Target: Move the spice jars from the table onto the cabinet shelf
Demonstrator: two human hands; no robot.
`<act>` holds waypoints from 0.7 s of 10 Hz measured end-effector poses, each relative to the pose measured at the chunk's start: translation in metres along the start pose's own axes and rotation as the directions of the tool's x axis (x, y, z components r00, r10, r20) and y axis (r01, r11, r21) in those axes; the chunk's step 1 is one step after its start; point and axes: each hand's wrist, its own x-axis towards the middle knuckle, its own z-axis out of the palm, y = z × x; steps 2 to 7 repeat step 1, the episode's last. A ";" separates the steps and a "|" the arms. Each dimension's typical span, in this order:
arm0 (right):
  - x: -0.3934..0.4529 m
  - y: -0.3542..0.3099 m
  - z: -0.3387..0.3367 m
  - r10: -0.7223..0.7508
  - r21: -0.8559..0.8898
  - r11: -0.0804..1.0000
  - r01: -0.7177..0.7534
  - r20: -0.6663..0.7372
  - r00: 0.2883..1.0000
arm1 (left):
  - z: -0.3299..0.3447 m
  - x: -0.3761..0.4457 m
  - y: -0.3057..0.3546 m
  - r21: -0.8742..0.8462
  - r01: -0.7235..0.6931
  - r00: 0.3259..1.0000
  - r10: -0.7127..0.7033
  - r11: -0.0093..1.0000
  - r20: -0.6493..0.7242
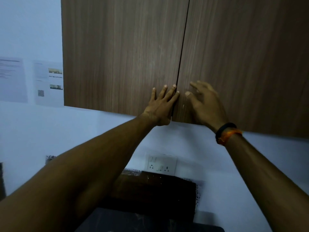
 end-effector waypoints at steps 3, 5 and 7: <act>-0.032 -0.013 -0.035 -0.057 0.090 0.994 0.063 -0.069 0.996 | -0.011 0.000 0.004 -0.038 0.007 1.000 -0.007 0.999 0.002; -0.032 -0.013 -0.035 -0.057 0.090 0.994 0.063 -0.069 0.996 | -0.011 0.000 0.004 -0.038 0.007 1.000 -0.007 0.999 0.002; -0.032 -0.013 -0.035 -0.057 0.090 0.994 0.063 -0.069 0.996 | -0.011 0.000 0.004 -0.038 0.007 1.000 -0.007 0.999 0.002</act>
